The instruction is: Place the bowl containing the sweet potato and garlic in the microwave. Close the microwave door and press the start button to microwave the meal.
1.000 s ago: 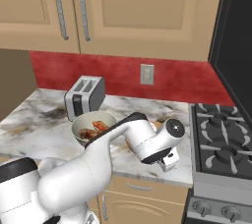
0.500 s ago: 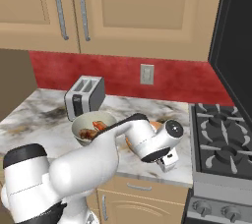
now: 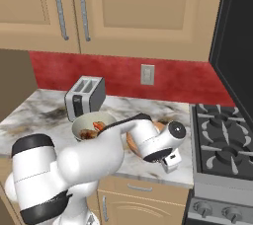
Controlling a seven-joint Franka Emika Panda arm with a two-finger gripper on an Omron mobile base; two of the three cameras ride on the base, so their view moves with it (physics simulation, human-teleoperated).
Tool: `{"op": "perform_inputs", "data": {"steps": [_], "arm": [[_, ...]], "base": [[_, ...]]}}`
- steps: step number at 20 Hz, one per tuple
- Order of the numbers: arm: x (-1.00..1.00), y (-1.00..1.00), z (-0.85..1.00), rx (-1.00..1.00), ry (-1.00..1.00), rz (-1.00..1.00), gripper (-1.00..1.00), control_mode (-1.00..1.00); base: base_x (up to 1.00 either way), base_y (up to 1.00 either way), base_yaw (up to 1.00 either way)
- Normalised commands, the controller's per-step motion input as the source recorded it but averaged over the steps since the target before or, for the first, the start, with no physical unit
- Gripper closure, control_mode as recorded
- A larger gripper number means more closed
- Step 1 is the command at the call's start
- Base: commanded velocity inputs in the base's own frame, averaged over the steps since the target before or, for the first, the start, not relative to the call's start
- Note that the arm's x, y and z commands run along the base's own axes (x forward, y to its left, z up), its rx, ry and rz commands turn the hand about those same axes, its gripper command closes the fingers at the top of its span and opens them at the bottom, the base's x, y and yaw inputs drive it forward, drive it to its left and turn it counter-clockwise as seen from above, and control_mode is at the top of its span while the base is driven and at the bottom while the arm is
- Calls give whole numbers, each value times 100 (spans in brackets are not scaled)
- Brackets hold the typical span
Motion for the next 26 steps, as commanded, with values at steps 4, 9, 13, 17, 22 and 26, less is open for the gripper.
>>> {"op": "perform_inputs", "data": {"steps": [4,9,13,17,22,26], "arm": [[0,0,0,0,0,0,100,-100],[0,0,4,0,0,0,100,-100],[-22,0,27,0,0,1,100,-100],[-43,5,56,0,-2,6,100,-100],[-54,33,74,0,-9,10,100,-100],[-46,60,78,0,-9,10,100,-100]], "base": [[0,0,0],[0,0,0],[0,0,0],[0,0,0],[0,0,0],[0,0,0]]}}
